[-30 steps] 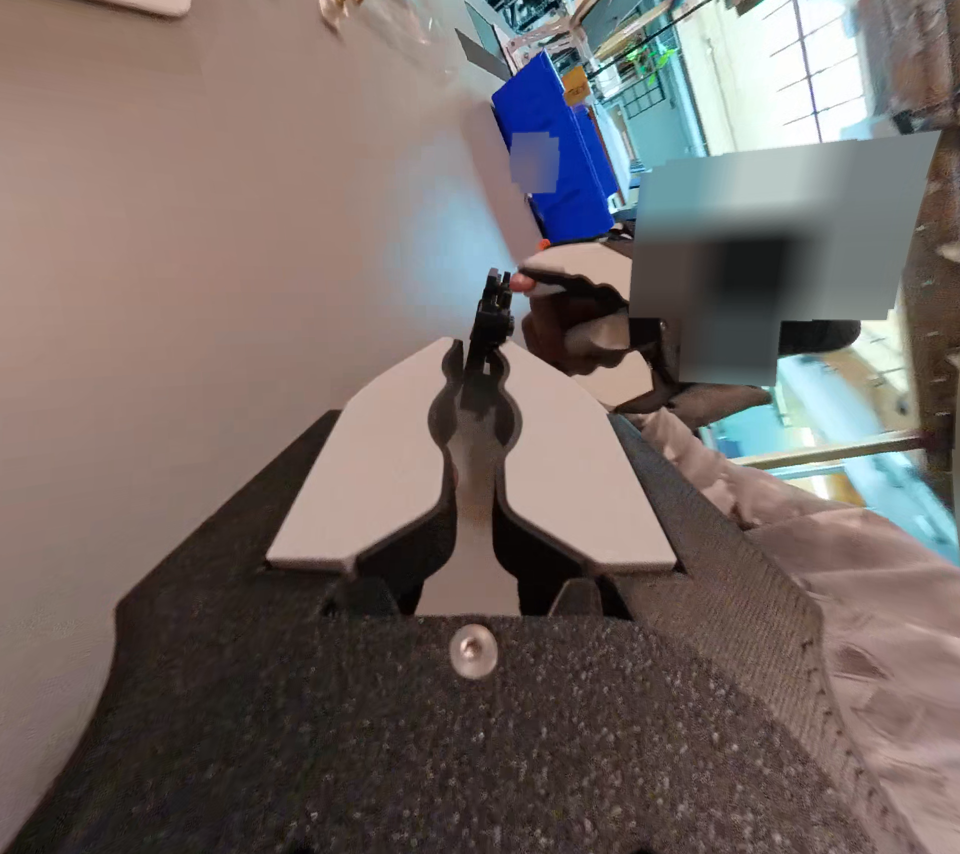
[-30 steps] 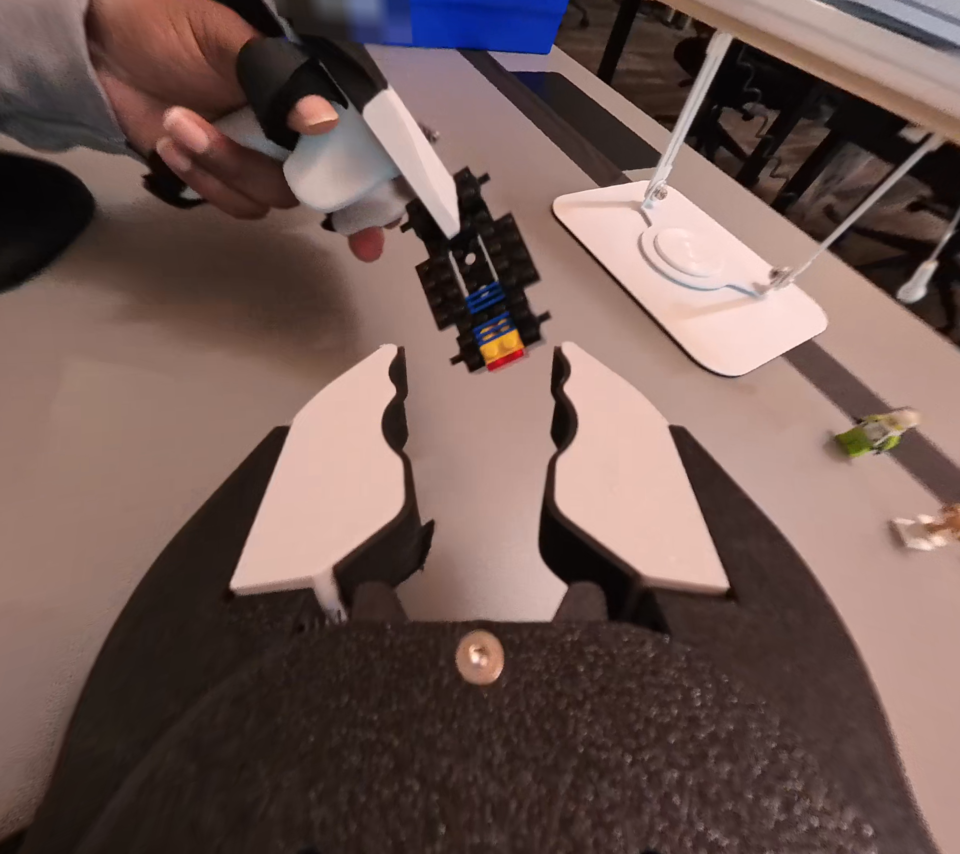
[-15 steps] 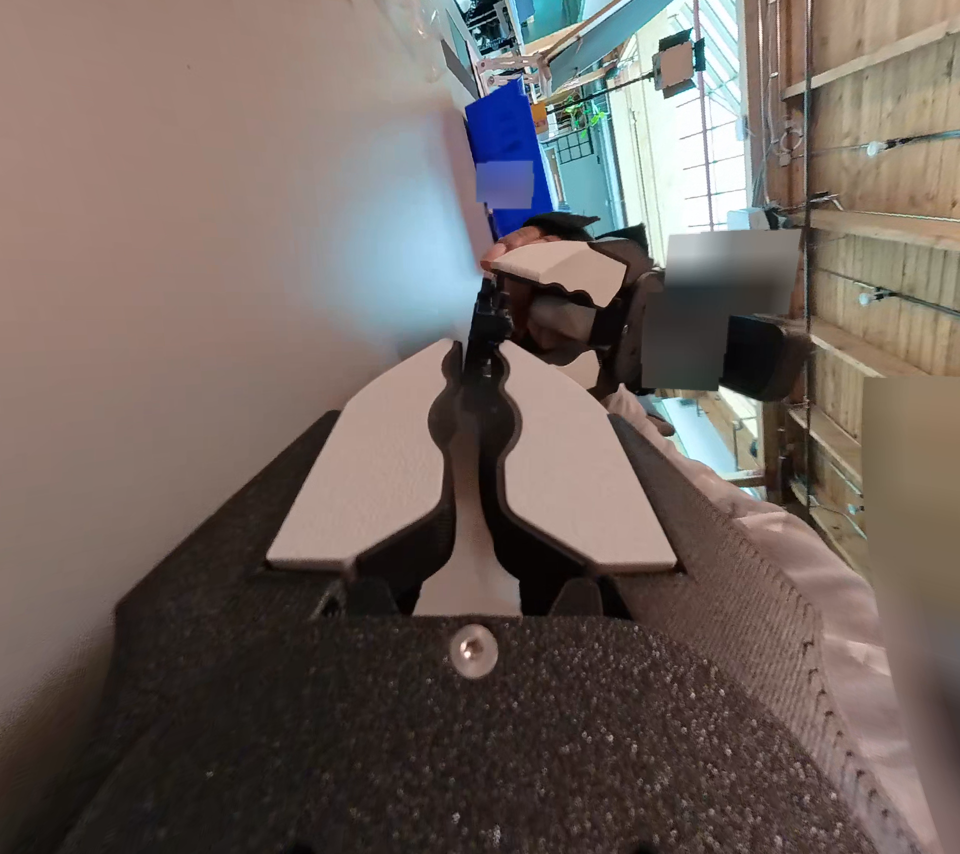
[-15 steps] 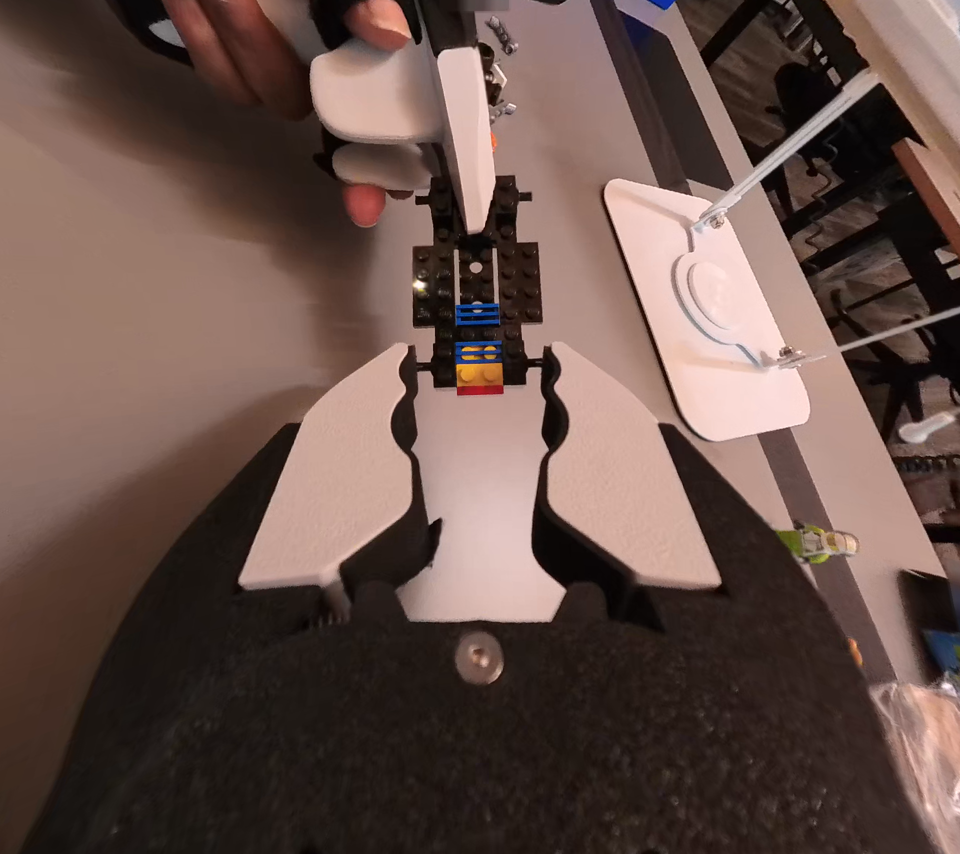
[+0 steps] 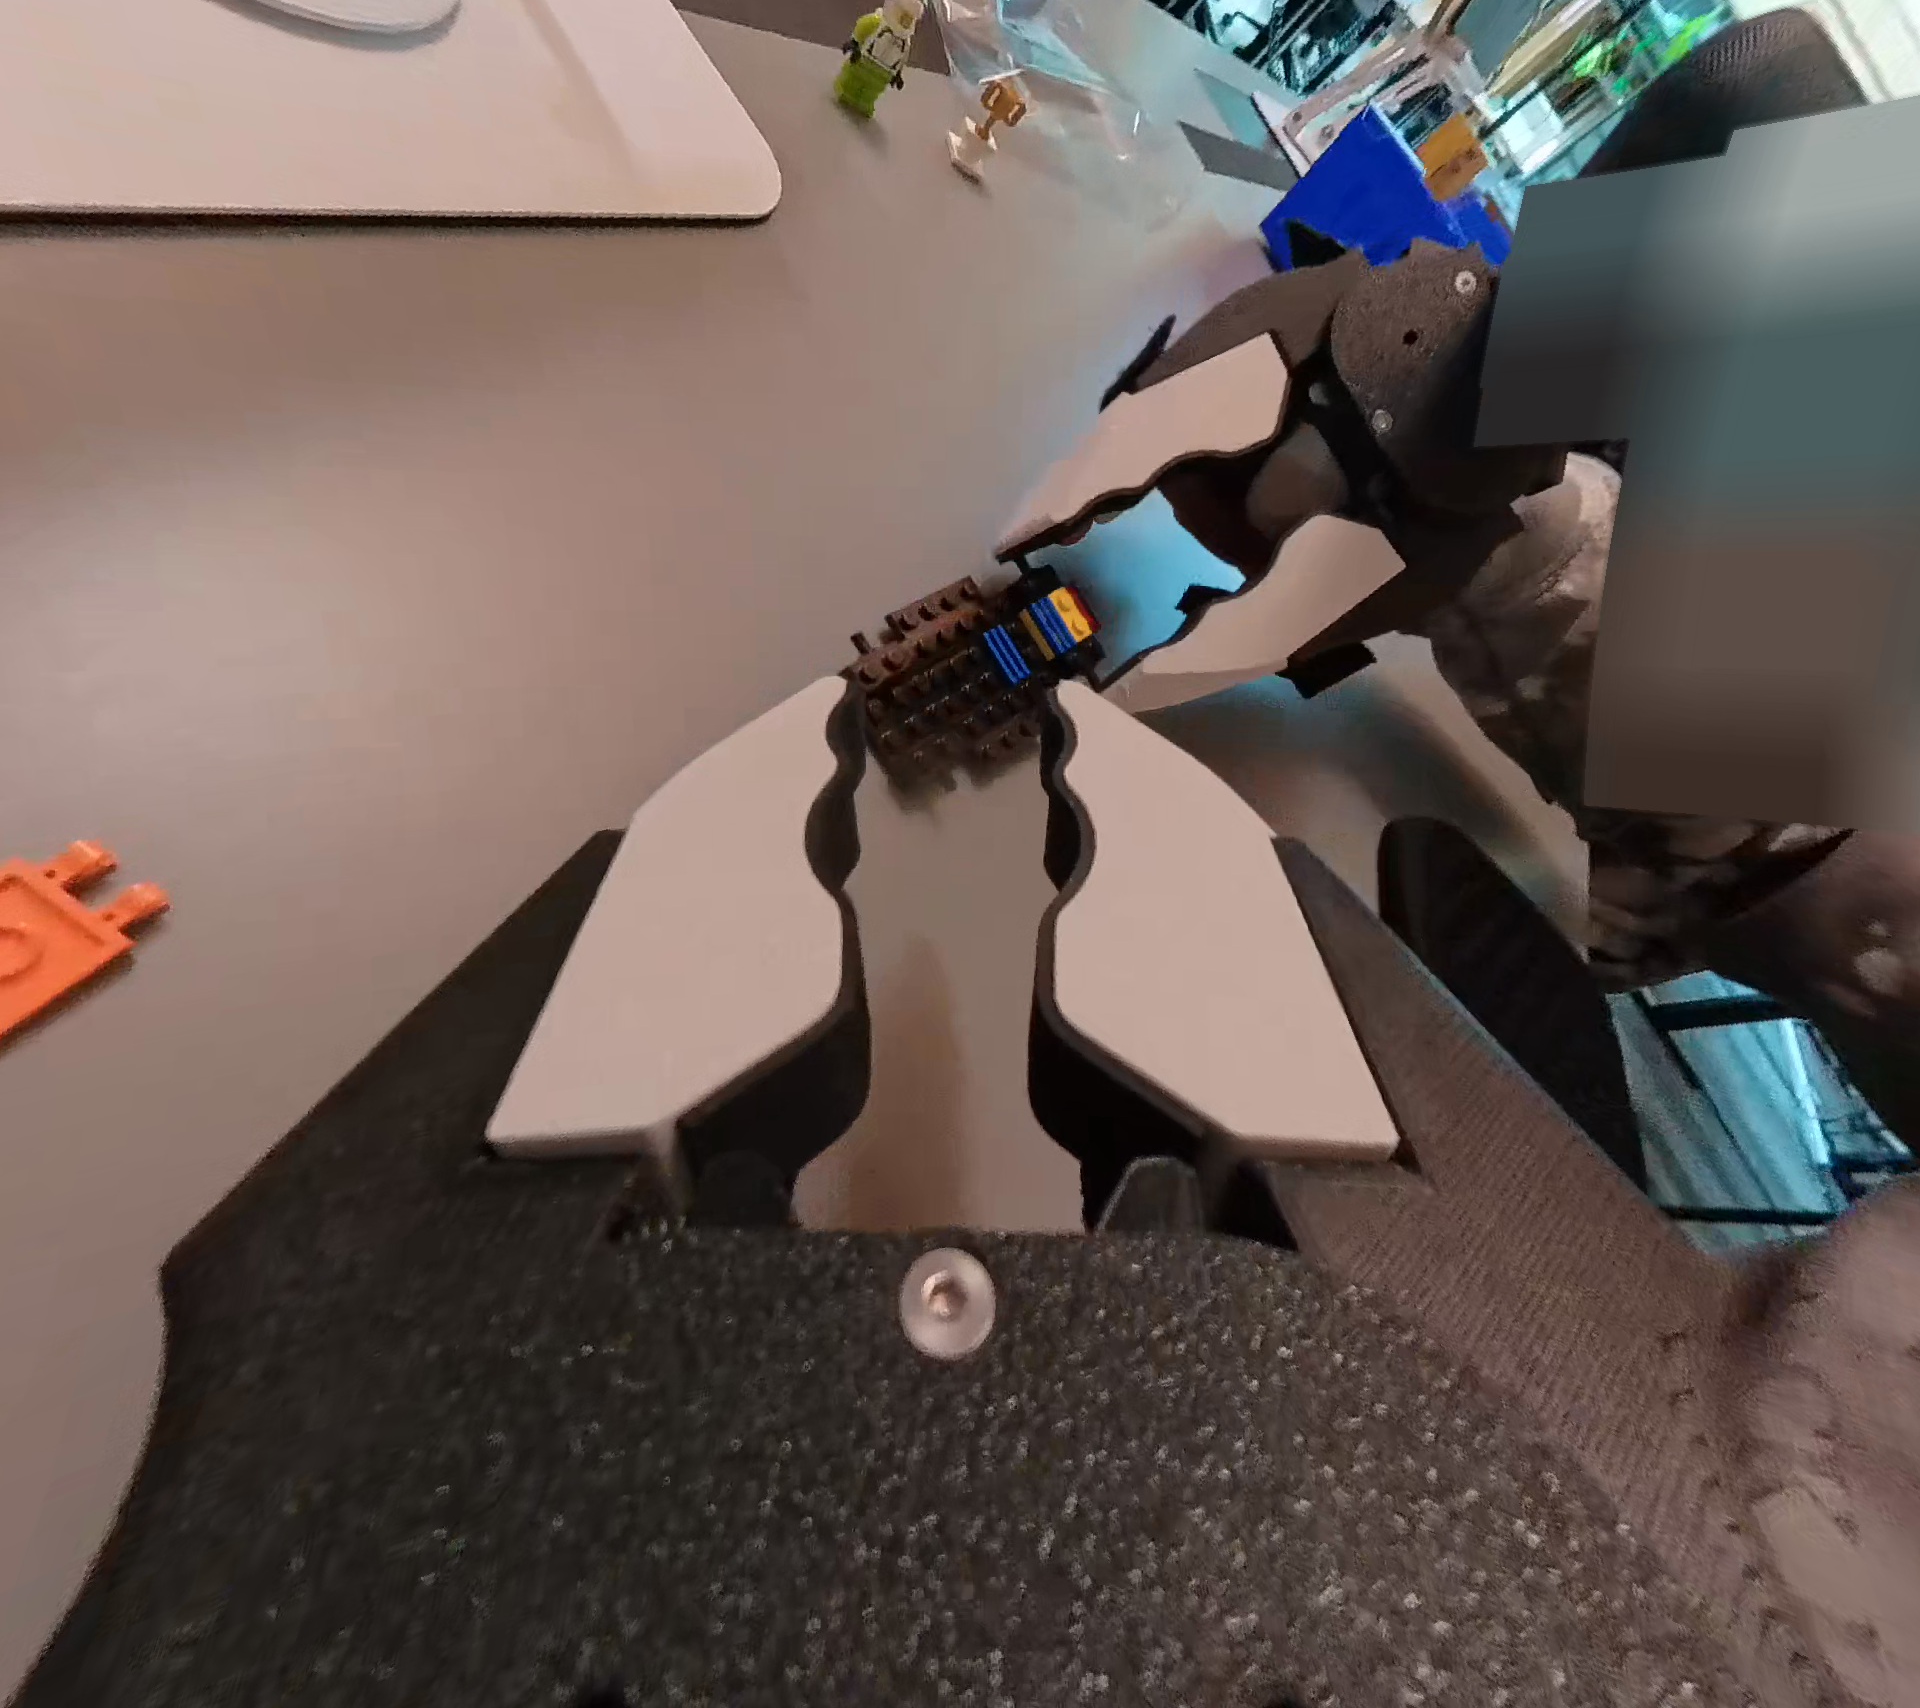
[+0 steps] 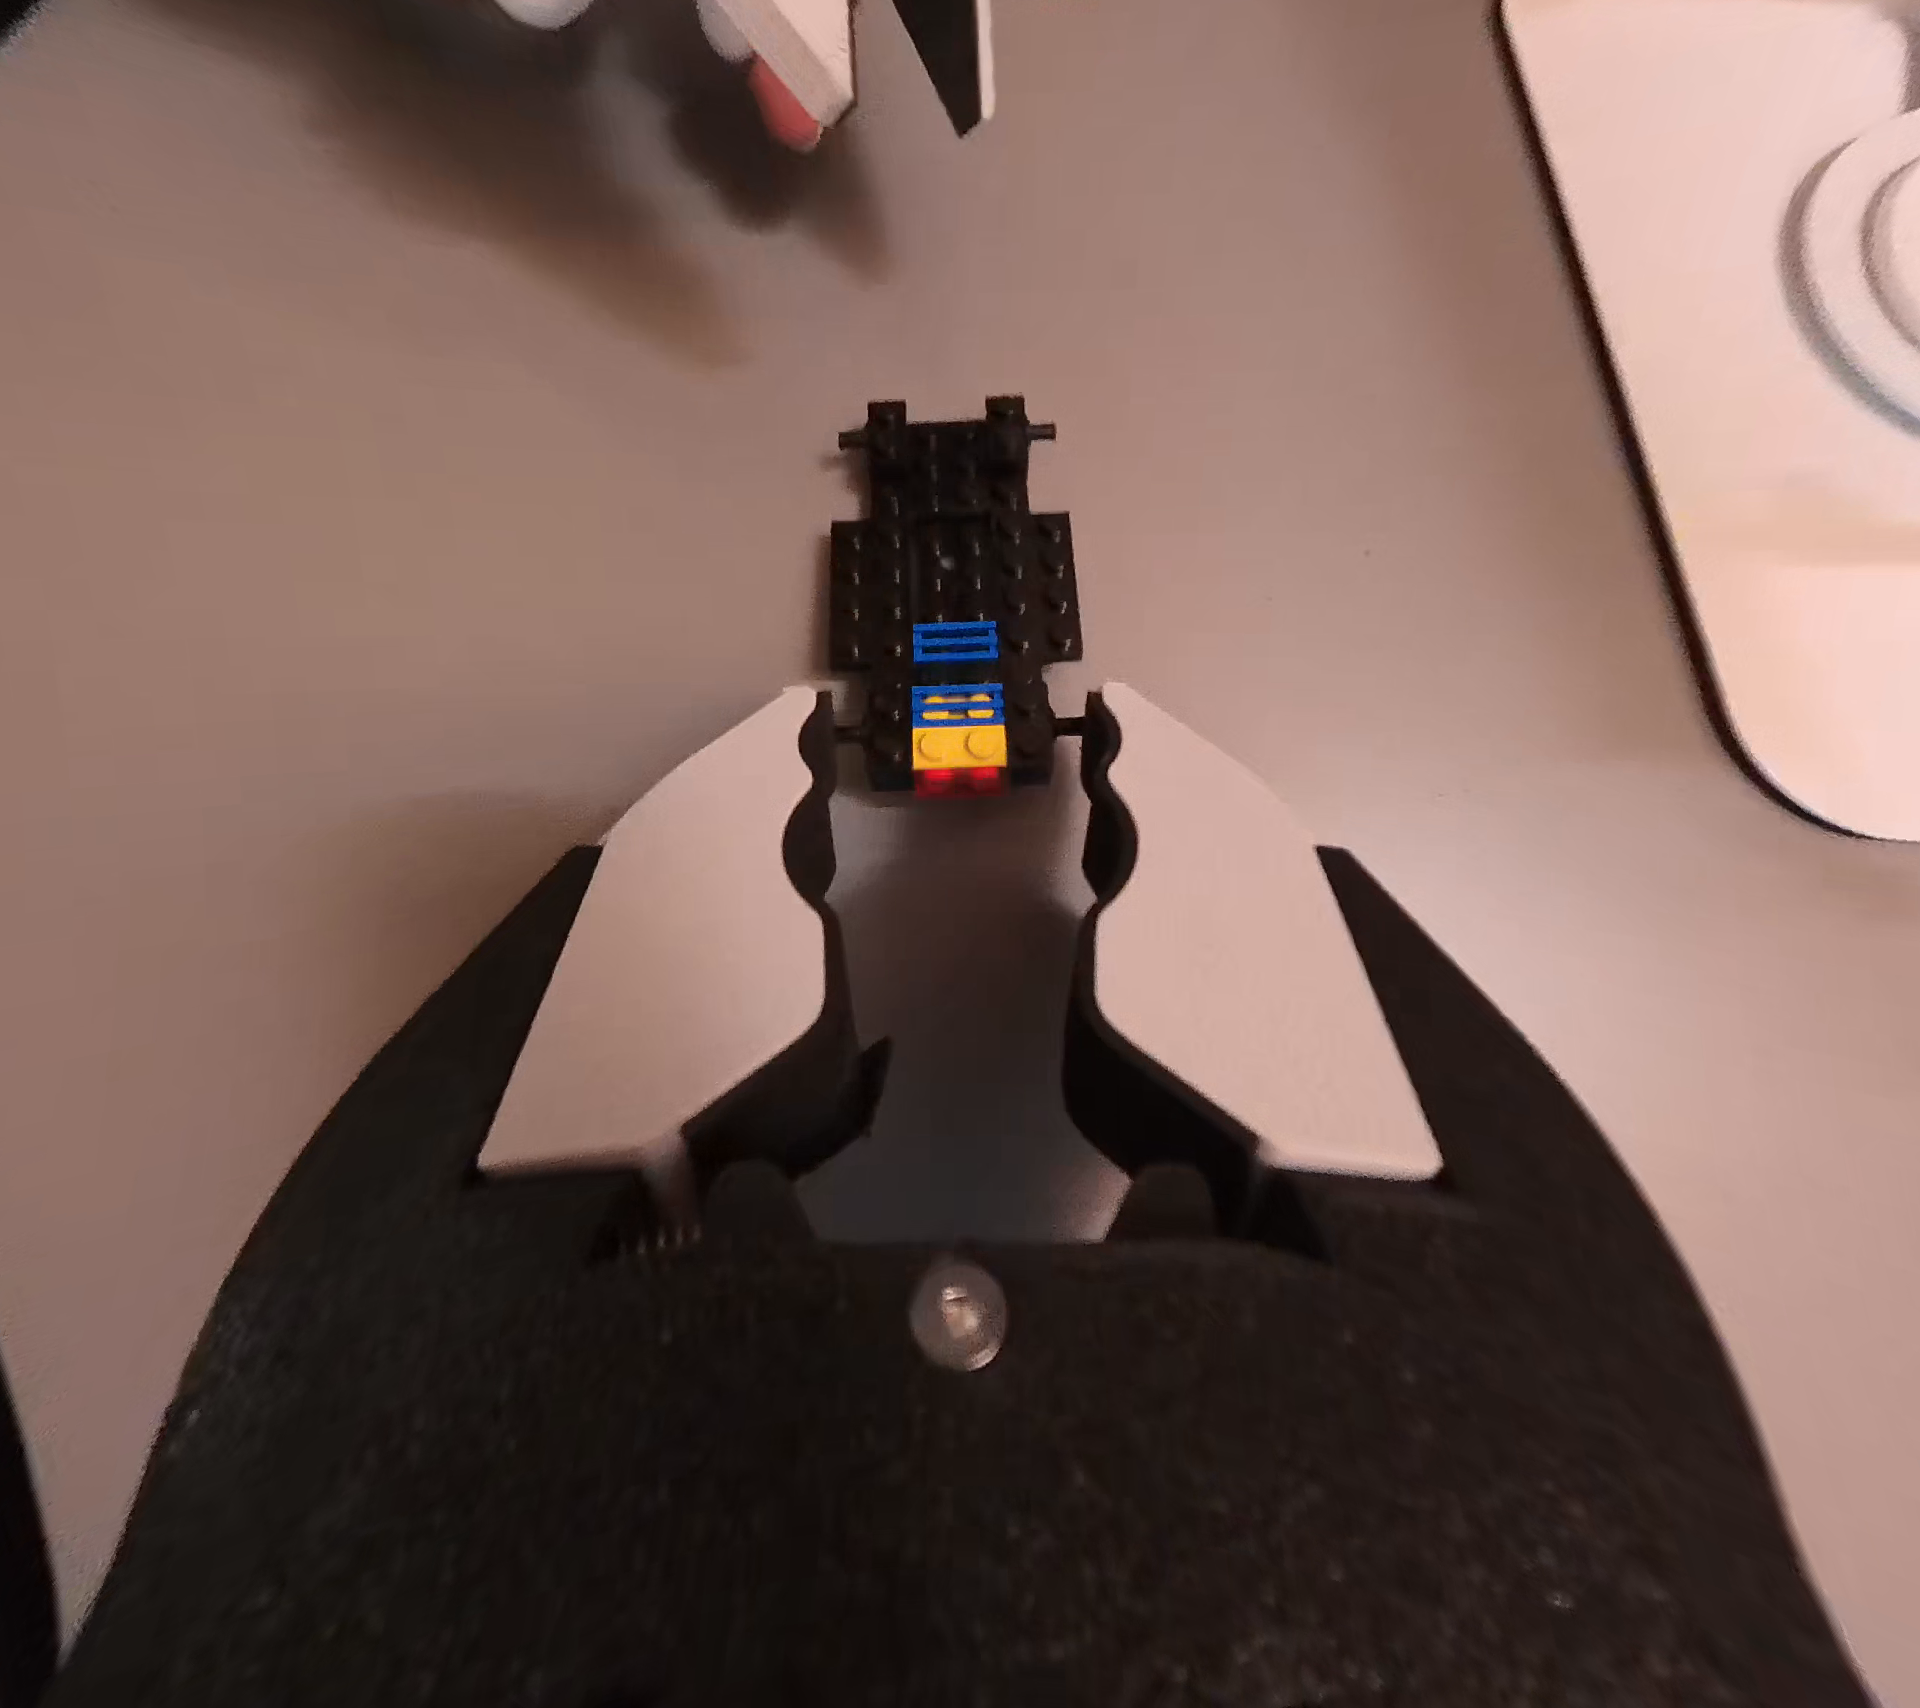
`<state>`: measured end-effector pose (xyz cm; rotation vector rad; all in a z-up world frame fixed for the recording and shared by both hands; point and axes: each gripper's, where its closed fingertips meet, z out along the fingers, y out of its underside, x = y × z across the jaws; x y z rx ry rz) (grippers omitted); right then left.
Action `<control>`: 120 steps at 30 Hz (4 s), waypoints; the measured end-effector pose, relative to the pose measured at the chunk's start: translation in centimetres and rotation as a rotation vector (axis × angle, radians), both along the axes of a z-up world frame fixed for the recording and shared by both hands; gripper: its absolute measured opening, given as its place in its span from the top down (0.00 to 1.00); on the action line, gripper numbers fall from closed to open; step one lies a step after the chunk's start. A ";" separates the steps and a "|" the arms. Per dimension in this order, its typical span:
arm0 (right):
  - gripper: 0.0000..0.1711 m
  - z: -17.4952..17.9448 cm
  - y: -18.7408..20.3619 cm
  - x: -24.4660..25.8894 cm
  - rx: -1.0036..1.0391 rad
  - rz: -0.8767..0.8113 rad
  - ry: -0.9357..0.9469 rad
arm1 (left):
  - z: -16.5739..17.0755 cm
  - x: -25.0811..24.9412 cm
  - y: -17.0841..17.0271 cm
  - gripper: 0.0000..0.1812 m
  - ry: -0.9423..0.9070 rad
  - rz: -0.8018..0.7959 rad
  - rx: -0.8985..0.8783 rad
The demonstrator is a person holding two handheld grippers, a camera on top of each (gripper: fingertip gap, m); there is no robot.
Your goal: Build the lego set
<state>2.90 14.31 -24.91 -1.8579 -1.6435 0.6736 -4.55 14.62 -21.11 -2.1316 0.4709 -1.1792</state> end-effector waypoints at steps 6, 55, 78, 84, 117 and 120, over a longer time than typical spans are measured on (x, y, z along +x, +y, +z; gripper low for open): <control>0.73 -0.9 0.4 0.1 0.031 0.017 -0.058 | -0.8 0.5 -0.5 0.83 0.094 -0.043 0.064; 0.74 0.8 -4.2 1.5 0.298 0.105 0.151 | -2.7 2.6 -3.3 0.84 0.180 -0.279 0.102; 0.69 -0.9 -4.0 1.8 0.123 0.158 -0.041 | -2.9 2.7 -3.6 0.86 0.196 -0.292 0.122; 0.71 -1.2 -4.2 1.7 0.031 0.150 -0.087 | -2.8 2.7 -3.9 0.86 0.196 -0.304 0.122; 0.73 6.0 -5.1 1.2 0.512 0.122 0.072 | 2.9 4.1 -6.5 0.93 -0.334 -0.423 -0.086; 0.73 6.4 -5.0 1.1 0.532 0.112 0.093 | 3.2 4.0 -6.3 0.93 -0.361 -0.415 -0.076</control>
